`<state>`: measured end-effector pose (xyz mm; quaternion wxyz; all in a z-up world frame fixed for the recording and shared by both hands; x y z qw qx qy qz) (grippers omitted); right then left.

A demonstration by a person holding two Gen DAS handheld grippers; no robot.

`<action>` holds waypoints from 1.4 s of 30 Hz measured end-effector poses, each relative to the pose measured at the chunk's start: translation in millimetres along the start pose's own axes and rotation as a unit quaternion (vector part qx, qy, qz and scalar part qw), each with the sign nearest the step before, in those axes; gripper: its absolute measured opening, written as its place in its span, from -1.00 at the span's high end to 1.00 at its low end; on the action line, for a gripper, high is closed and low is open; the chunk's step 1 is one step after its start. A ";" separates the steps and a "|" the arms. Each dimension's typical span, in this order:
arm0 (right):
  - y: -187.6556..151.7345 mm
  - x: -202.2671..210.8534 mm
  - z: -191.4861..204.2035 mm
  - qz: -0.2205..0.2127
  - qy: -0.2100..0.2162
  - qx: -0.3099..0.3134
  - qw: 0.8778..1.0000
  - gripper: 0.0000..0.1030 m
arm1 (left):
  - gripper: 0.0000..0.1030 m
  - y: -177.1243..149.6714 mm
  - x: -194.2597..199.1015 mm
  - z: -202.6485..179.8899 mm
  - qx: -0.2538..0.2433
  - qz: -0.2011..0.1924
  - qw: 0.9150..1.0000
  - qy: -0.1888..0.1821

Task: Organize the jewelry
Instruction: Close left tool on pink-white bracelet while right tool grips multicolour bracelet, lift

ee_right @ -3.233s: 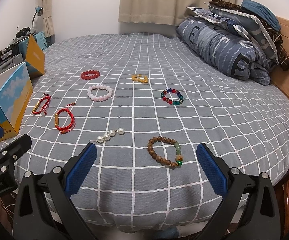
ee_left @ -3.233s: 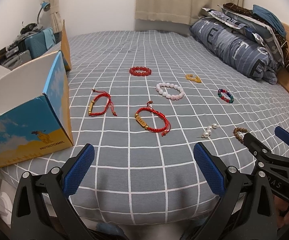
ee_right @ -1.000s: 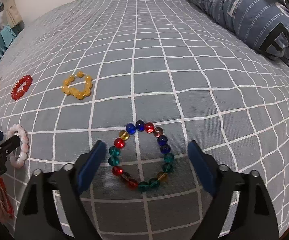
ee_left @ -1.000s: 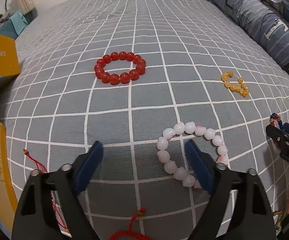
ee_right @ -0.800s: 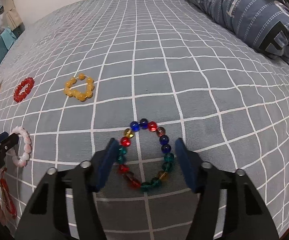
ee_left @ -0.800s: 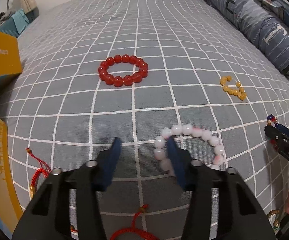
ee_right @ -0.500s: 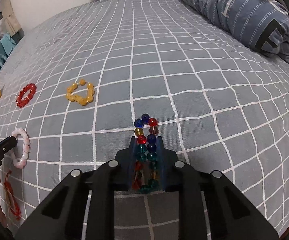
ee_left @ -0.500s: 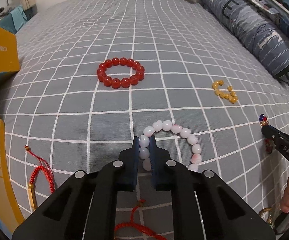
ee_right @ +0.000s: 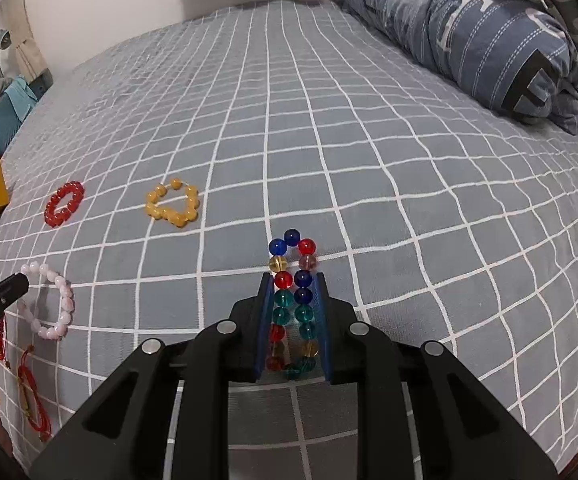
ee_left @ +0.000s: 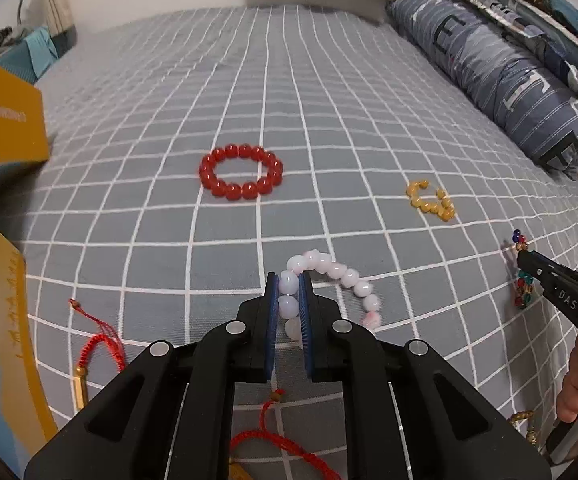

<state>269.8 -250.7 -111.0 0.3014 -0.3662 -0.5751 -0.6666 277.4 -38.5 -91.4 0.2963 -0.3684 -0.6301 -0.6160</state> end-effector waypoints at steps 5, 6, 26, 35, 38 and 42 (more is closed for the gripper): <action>2.7 9.6 2.5 -0.015 0.001 0.007 1.000 0.97 | 0.81 3.0 12.3 -5.2 -0.004 -0.015 1.000 -0.008; 2.9 10.6 2.6 -0.016 0.000 0.008 1.000 0.97 | 0.81 3.3 14.4 -5.7 -0.005 -0.017 1.000 -0.008; -7.2 -21.0 -24.7 0.027 -0.034 -0.019 0.999 0.80 | 0.81 3.2 20.1 -6.9 -0.011 -0.027 1.000 -0.004; 0.6 7.6 -14.3 -0.008 -0.018 -0.015 1.000 0.83 | 0.81 4.1 30.4 -5.9 -0.007 -0.035 0.999 -0.005; 1.4 19.9 -8.5 -0.021 -0.011 -0.011 1.000 0.83 | 0.81 3.8 37.8 -5.7 -0.006 -0.039 0.999 -0.006; 2.4 35.0 -1.2 -0.036 -0.005 -0.005 0.999 0.83 | 0.81 3.2 49.1 -5.0 -0.004 -0.046 0.999 -0.007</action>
Point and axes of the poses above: each gripper's, at about its wrist camera, not at the fingertips, and x roughly against the way its jaws point, z to its left, y to its top, the point moved 8 cm from there along -x, roughly the way its jaws point, and after that the axes turned 1 degree about z, right-handed, at the moved point
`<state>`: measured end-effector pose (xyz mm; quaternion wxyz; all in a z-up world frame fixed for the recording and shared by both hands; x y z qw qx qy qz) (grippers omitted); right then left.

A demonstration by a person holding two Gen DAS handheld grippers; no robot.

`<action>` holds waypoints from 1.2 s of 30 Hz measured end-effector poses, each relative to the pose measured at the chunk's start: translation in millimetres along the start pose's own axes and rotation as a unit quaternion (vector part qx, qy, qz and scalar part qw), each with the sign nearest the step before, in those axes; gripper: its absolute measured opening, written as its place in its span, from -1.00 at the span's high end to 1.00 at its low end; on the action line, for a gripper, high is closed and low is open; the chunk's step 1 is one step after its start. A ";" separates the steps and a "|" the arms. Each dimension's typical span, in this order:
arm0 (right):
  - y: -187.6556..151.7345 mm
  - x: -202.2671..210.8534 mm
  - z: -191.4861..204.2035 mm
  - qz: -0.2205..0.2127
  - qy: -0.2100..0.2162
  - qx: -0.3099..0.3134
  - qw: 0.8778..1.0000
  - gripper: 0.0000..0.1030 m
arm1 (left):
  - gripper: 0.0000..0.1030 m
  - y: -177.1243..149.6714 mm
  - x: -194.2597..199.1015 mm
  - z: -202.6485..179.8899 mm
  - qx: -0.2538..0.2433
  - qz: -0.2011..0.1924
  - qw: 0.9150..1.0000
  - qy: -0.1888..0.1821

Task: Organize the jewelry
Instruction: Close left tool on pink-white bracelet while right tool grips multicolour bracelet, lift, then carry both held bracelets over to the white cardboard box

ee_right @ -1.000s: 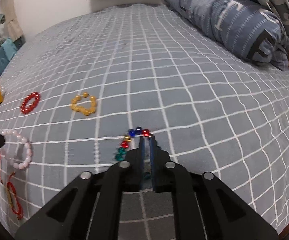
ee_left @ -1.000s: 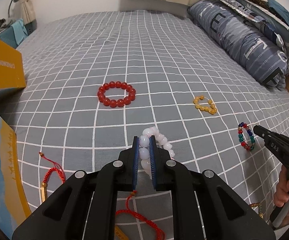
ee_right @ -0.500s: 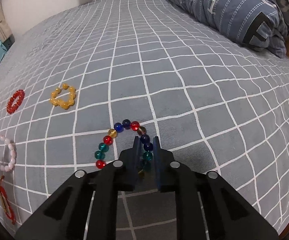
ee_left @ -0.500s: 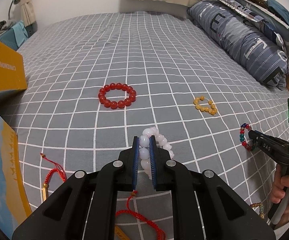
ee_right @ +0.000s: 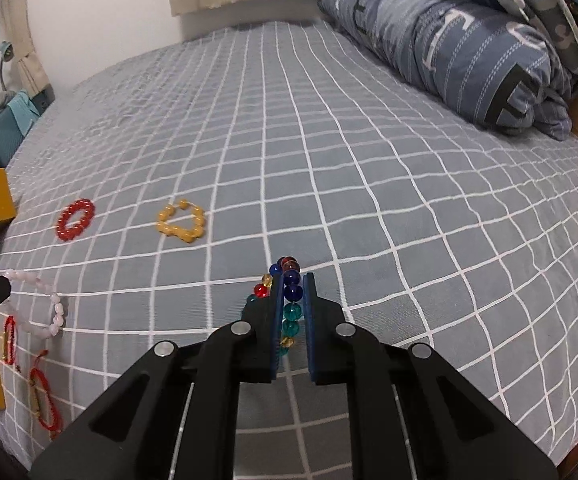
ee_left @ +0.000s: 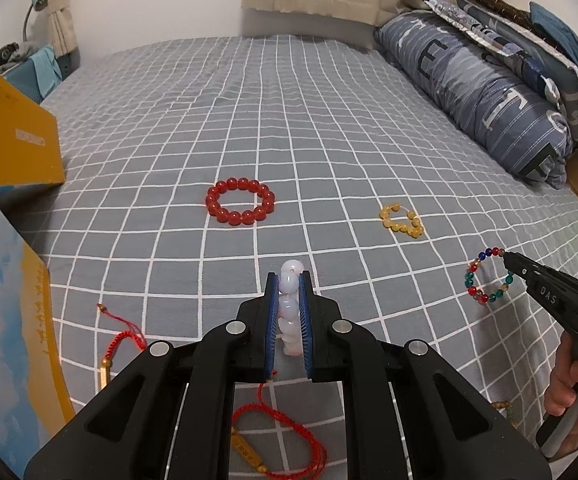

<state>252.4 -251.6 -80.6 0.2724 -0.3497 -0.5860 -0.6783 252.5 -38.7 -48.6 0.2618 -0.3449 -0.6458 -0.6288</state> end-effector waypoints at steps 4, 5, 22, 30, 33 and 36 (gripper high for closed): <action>2.2 16.4 7.0 -0.014 0.006 0.009 1.000 0.83 | 0.81 -0.7 10.3 1.7 0.002 -0.005 1.000 0.001; 2.8 20.6 9.3 -0.017 0.007 0.011 1.000 0.83 | 0.81 -0.6 12.9 2.1 0.001 -0.006 1.000 0.000; 5.1 74.5 24.9 -0.046 0.006 0.023 0.999 0.83 | 0.81 3.2 60.2 6.6 0.005 -0.031 0.999 0.011; 5.1 96.9 38.1 -0.053 0.014 0.038 0.998 0.83 | 0.81 3.8 84.7 10.5 0.006 -0.044 0.999 0.016; 5.2 105.8 44.2 -0.057 0.016 0.044 0.997 0.83 | 0.81 3.3 93.1 12.6 0.006 -0.048 0.999 0.017; 4.8 115.0 52.3 -0.061 0.018 0.048 0.997 0.82 | 0.81 3.2 103.0 16.0 0.006 -0.052 0.998 0.019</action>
Point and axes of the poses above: each gripper's, at about its wrist camera, not at the fingertips, and x roughly against the way its jaws point, z to its left, y to its top, the point moved 8 cm from there along -x, roughly the way its jaws point, and after that the axes turned 1 degree about z, right-handed, at the moved point
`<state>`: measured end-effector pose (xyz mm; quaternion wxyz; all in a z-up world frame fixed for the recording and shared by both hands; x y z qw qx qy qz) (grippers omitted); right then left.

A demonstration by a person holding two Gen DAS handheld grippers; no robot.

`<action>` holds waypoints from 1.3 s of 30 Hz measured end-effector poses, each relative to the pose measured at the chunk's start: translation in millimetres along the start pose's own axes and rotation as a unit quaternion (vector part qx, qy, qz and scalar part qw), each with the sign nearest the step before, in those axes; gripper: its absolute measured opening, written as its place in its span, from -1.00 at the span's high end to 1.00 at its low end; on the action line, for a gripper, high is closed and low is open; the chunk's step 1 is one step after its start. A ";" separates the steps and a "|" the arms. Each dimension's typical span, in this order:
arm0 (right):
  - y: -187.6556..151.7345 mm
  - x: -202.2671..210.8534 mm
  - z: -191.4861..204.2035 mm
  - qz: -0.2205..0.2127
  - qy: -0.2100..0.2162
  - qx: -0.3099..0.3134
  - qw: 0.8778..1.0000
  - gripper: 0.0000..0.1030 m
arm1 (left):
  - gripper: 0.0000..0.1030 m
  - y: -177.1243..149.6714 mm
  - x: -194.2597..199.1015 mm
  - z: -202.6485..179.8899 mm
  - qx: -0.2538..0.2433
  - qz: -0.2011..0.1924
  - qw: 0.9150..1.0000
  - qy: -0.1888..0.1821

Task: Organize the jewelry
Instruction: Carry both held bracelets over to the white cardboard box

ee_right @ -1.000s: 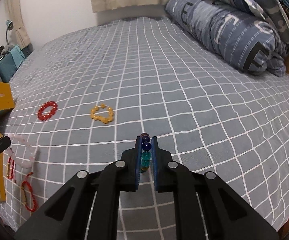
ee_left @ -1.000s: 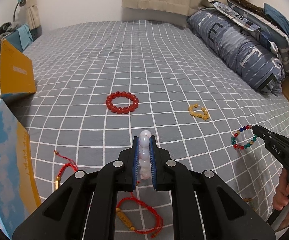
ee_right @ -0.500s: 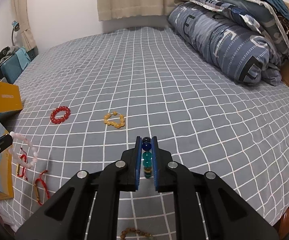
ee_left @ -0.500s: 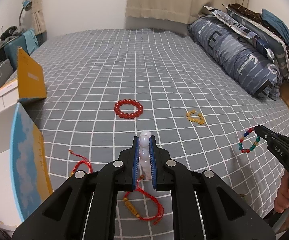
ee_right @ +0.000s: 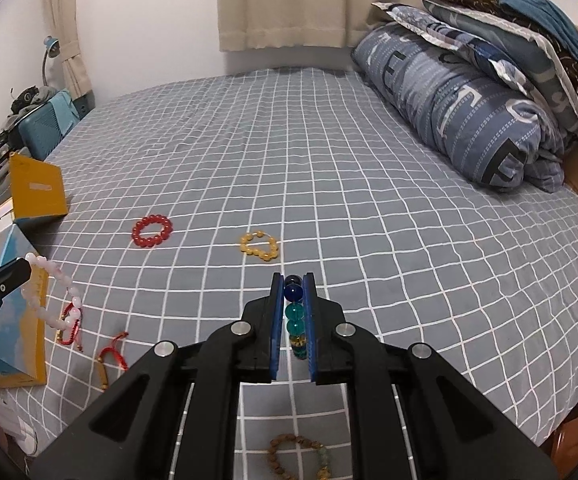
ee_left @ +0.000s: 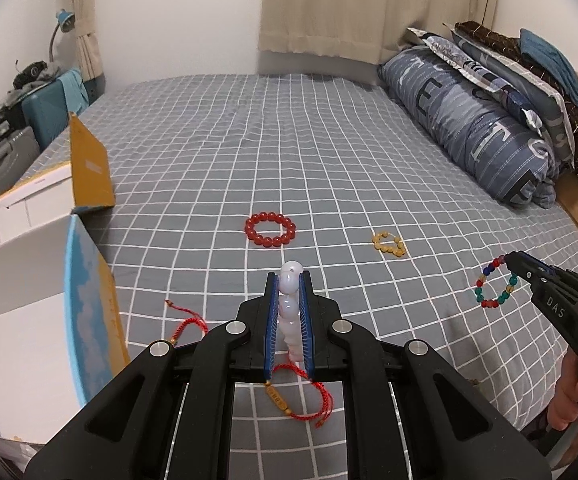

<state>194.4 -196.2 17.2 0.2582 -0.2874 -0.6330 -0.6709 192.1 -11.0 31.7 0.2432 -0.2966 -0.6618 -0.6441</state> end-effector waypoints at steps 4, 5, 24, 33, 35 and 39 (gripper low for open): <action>2.6 10.8 12.5 -0.006 0.006 0.007 1.000 0.82 | 0.81 0.9 12.8 6.3 0.003 -0.007 1.000 0.003; 2.9 12.9 15.6 -0.008 0.006 0.010 1.000 0.82 | 0.81 0.9 16.9 8.4 0.004 -0.009 1.000 0.004; 14.7 42.7 118.7 -0.029 0.057 0.063 0.996 0.82 | 0.81 -2.2 75.3 66.2 0.029 -0.036 0.998 0.041; 12.3 52.8 199.3 -0.037 0.095 0.108 0.989 0.82 | 0.81 -9.8 107.0 118.0 0.054 -0.050 0.995 0.069; 12.4 55.6 214.0 -0.039 0.104 0.113 0.987 0.82 | 0.81 -11.5 112.6 128.7 0.061 -0.053 0.994 0.075; 10.8 63.8 248.6 -0.043 0.127 0.123 0.983 0.82 | 0.81 -20.0 123.8 159.9 0.079 -0.058 0.991 0.095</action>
Point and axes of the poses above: each gripper's, at about its wrist camera, not at the fingertips, and x roughly against the way its jaws point, z to its left, y to its top, the point moved 8 cm from there along -x, roughly the way its jaws point, and after that the axes turned 1 degree about z, right-handed, at the moved point
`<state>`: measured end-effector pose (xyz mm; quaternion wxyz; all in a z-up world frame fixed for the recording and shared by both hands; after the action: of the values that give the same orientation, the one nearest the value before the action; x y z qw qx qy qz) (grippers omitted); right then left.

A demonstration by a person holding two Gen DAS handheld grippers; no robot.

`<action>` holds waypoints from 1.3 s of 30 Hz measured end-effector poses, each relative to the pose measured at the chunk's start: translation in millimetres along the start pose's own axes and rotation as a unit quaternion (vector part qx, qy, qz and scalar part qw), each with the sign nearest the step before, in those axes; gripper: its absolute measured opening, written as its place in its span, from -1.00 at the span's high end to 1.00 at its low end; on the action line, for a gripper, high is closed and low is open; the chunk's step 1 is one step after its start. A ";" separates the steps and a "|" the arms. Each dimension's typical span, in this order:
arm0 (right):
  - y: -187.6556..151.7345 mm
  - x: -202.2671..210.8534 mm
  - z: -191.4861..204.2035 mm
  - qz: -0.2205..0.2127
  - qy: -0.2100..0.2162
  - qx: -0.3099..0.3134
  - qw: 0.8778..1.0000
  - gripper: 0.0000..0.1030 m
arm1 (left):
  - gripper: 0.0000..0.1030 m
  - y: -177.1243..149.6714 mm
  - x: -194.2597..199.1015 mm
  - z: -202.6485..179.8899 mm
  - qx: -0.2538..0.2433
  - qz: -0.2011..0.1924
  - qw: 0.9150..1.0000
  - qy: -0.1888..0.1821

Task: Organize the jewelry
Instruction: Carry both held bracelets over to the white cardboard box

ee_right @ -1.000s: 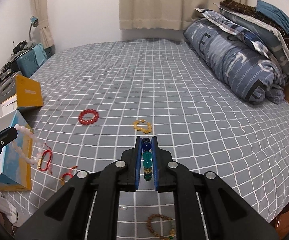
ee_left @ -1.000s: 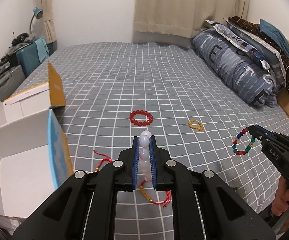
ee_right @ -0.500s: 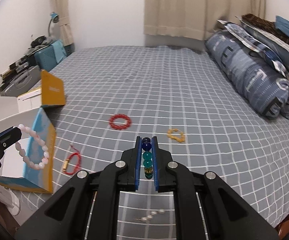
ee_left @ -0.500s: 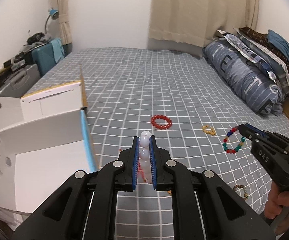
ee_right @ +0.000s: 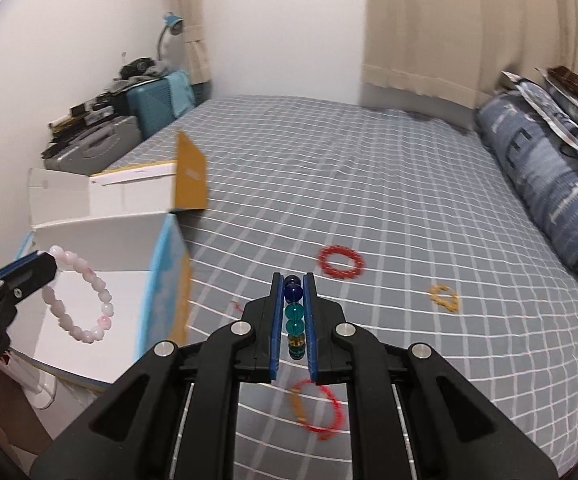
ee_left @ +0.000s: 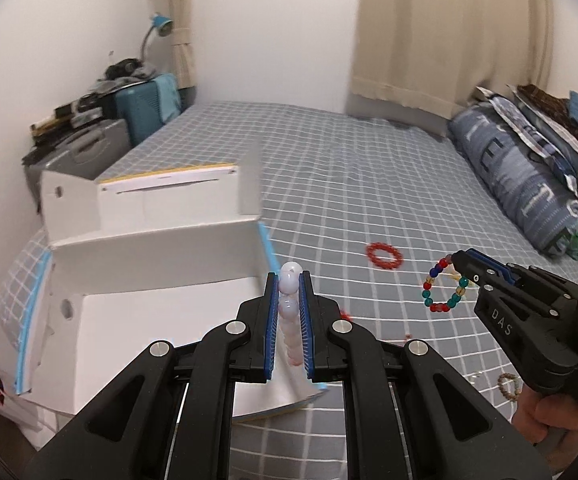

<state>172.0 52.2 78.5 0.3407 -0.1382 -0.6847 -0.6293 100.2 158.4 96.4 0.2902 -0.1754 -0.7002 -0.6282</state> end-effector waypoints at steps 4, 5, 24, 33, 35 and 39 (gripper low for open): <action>5.6 -1.5 37.8 -0.007 0.021 0.016 1.000 0.82 | 0.81 -5.9 2.5 29.5 0.009 0.001 1.000 0.020; 6.5 -3.0 46.6 -0.008 0.024 0.020 0.999 0.82 | 0.81 -6.9 2.5 36.3 0.012 0.002 1.000 0.024; -2.2 -45.6 190.0 0.003 0.116 0.081 0.990 0.82 | 0.81 -37.3 -14.6 165.3 0.066 0.032 0.993 0.095; -33.1 -90.2 212.2 0.063 0.106 0.090 0.988 0.83 | 0.81 -60.4 -39.6 197.4 0.085 0.069 0.988 0.105; -36.7 -94.9 212.3 0.071 0.104 0.088 0.988 0.83 | 0.81 -65.7 -44.9 200.7 0.086 0.078 0.988 0.106; -44.4 -100.7 215.4 0.088 0.106 0.086 0.987 0.83 | 0.81 -73.5 -53.1 205.7 0.089 0.091 0.986 0.110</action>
<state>155.0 274.7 -14.9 0.4763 -0.1005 -0.6815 -0.5464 58.0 355.6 -2.7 0.4360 -0.1419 -0.6981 -0.5498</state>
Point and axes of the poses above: each gripper's, at about its wrist camera, not at the fingertips, and x roughly against the way its jaws point, z to its left, y to its top, the point moved 8 cm from there along -x, roughly the way its jaws point, and after that the axes turned 1 degree about z, right-handed, at the moved point
